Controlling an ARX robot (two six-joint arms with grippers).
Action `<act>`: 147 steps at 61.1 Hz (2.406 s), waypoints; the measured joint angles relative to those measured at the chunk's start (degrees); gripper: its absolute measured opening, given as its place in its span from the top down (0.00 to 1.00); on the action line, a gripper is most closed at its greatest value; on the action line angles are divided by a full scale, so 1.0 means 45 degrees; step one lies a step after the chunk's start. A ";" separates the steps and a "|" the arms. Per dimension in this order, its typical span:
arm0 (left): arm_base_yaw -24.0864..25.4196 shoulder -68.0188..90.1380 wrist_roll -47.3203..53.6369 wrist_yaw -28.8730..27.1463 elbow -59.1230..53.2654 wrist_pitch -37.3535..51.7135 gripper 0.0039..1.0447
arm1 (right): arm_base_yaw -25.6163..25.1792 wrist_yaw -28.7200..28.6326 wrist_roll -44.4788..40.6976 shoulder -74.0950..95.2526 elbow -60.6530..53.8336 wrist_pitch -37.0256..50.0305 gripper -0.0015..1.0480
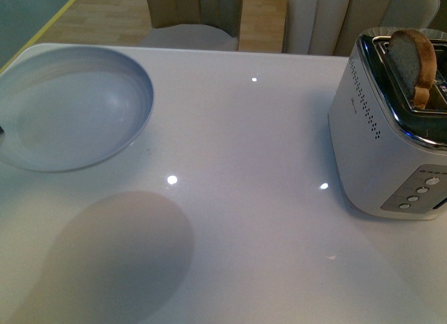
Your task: Left arm holds plate, right arm toasts bread
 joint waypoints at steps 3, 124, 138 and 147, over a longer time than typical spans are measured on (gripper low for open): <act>0.0219 0.0617 0.0175 0.0087 -0.0015 0.0427 0.98 | 0.0000 0.0000 0.0000 0.0000 0.0000 0.0000 0.08; 0.1948 0.6683 0.0476 0.1253 0.2327 0.2963 0.41 | 0.0000 0.0000 -0.0005 -0.0005 0.0000 0.0000 0.08; 0.1758 0.5275 0.0447 0.1394 0.1651 0.2953 0.06 | 0.0000 0.0000 -0.0005 -0.0010 0.0000 0.0000 0.08; 0.1447 0.3400 0.0442 0.1685 0.0850 0.2817 0.07 | 0.0000 0.0000 0.0000 -0.0005 0.0000 0.0000 0.08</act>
